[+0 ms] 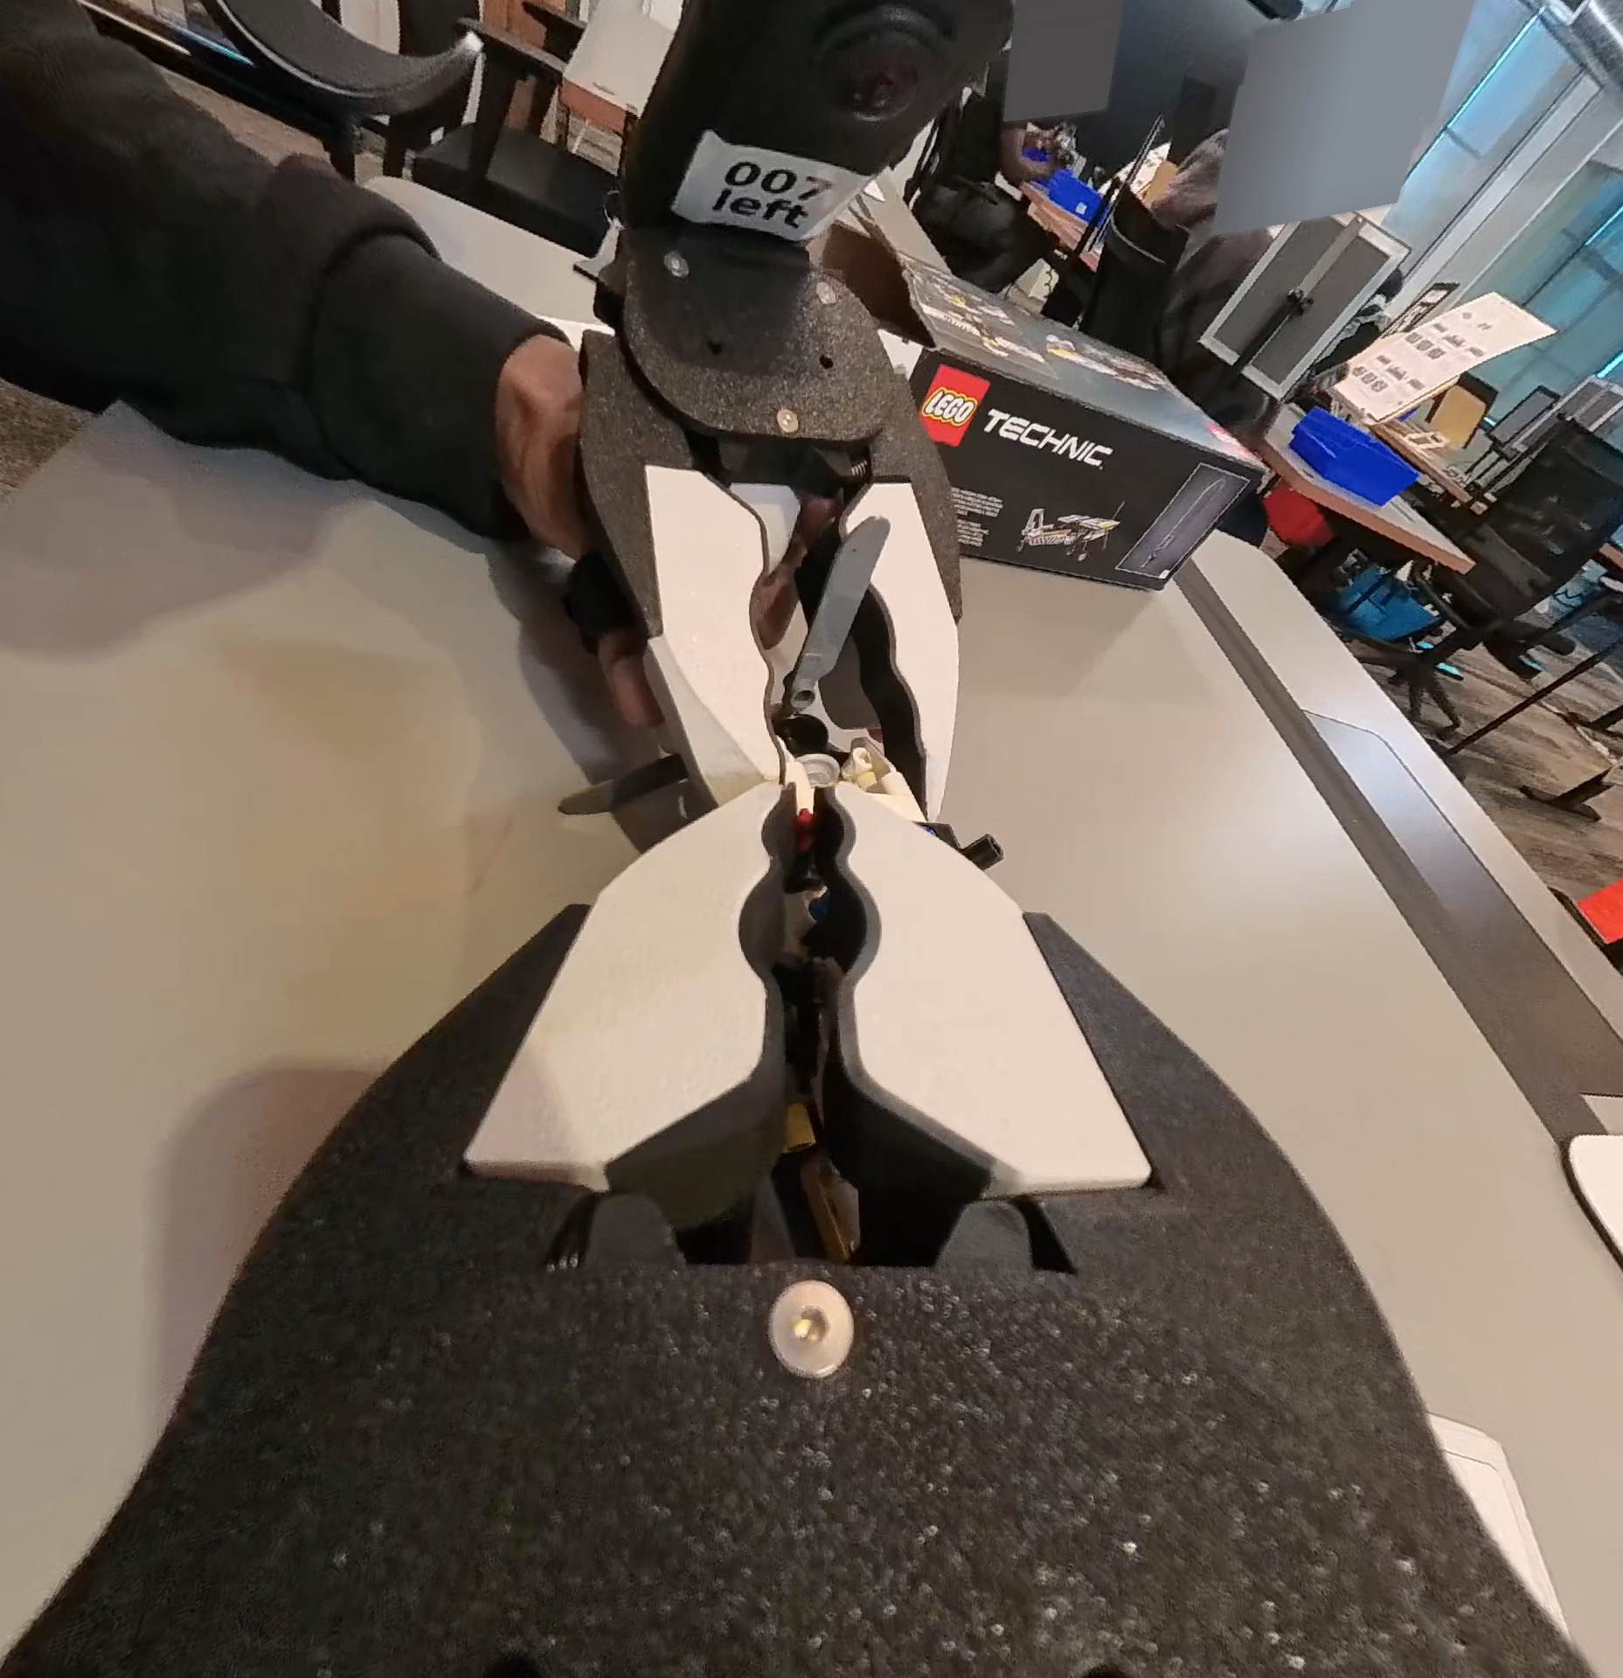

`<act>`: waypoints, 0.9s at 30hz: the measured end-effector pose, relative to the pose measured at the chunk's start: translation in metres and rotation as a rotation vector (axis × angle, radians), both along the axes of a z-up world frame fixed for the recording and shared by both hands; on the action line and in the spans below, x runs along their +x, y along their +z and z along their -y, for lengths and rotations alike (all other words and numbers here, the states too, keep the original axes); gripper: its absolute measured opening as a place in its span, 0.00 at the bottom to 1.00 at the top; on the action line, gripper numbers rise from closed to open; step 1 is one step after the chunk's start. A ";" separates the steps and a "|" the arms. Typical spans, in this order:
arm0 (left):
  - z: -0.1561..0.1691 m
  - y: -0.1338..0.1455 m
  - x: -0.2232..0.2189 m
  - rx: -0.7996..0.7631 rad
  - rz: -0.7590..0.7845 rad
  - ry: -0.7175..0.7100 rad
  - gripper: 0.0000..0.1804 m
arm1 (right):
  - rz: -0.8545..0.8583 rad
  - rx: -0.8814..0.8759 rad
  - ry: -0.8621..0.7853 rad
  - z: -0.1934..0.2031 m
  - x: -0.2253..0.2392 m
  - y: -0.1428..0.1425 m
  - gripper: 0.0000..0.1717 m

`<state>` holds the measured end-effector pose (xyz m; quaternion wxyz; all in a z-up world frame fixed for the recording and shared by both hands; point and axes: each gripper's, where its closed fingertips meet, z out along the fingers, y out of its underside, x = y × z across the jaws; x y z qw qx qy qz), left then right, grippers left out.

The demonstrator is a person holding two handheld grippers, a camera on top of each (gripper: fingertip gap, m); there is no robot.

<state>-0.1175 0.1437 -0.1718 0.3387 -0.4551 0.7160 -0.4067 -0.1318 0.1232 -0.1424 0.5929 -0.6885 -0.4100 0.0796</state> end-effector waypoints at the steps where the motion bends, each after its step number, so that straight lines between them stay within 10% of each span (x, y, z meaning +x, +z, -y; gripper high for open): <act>1: 0.000 0.000 0.000 -0.001 0.000 -0.002 0.25 | -0.004 0.000 0.001 0.000 0.000 0.000 0.02; 27: 0.006 0.001 0.000 -0.004 0.003 -0.035 0.25 | -0.041 0.038 0.021 0.007 0.000 0.004 0.01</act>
